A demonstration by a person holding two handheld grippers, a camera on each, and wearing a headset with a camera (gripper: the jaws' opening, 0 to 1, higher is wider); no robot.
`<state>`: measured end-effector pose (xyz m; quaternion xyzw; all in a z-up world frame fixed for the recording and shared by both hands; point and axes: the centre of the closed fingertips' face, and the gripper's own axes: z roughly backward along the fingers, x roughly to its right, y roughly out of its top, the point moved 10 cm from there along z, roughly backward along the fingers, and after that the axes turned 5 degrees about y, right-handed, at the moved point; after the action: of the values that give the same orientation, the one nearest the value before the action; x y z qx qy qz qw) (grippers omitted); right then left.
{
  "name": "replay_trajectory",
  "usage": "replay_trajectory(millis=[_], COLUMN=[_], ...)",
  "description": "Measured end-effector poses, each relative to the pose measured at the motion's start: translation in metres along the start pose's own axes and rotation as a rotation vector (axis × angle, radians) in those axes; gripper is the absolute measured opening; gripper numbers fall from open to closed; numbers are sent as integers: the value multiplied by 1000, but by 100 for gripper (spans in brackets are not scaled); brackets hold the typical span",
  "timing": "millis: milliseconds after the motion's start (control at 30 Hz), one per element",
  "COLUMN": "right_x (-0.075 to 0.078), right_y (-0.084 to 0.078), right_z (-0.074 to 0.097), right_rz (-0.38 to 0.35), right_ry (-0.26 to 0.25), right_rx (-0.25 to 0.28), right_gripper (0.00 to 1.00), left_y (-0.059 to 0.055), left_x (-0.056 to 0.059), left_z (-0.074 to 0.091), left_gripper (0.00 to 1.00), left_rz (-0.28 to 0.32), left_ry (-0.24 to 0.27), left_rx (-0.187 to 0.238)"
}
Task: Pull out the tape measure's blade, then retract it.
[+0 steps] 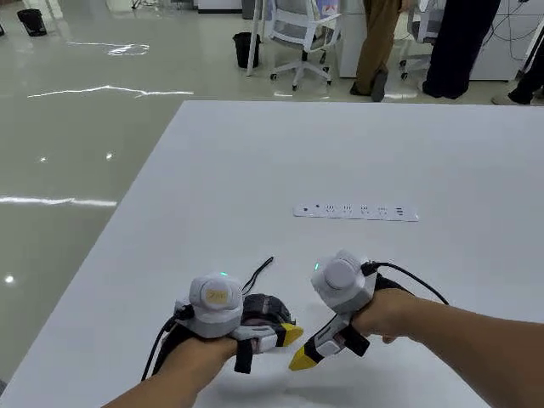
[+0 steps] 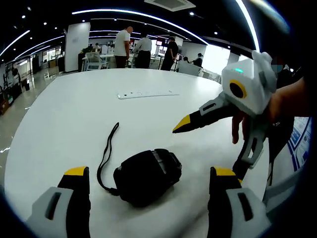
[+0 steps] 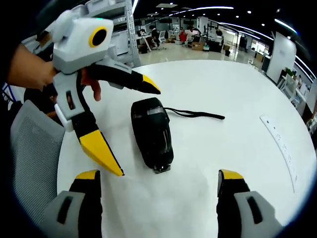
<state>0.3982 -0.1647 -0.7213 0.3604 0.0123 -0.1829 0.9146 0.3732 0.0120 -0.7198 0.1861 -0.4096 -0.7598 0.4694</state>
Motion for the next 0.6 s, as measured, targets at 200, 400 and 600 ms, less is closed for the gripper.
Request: replay_trajectory(millis=[200,400,600], right_x=[-2,-2,-13], right_y=[-16,-32,-59], right_z=[25,47,63], right_rz=[-15,-49,-81], right_ry=[-73,-134,-177], right_rx=[36,95,106], right_gripper=[100,100,100], left_y=[1,0,-9], left_x=[-10,-20,-34], left_z=[14,30,51], left_gripper=[99,99,99], left_rz=[-25,-48,-49], left_ry=[-25,-66,-87], left_rx=[31,61,100])
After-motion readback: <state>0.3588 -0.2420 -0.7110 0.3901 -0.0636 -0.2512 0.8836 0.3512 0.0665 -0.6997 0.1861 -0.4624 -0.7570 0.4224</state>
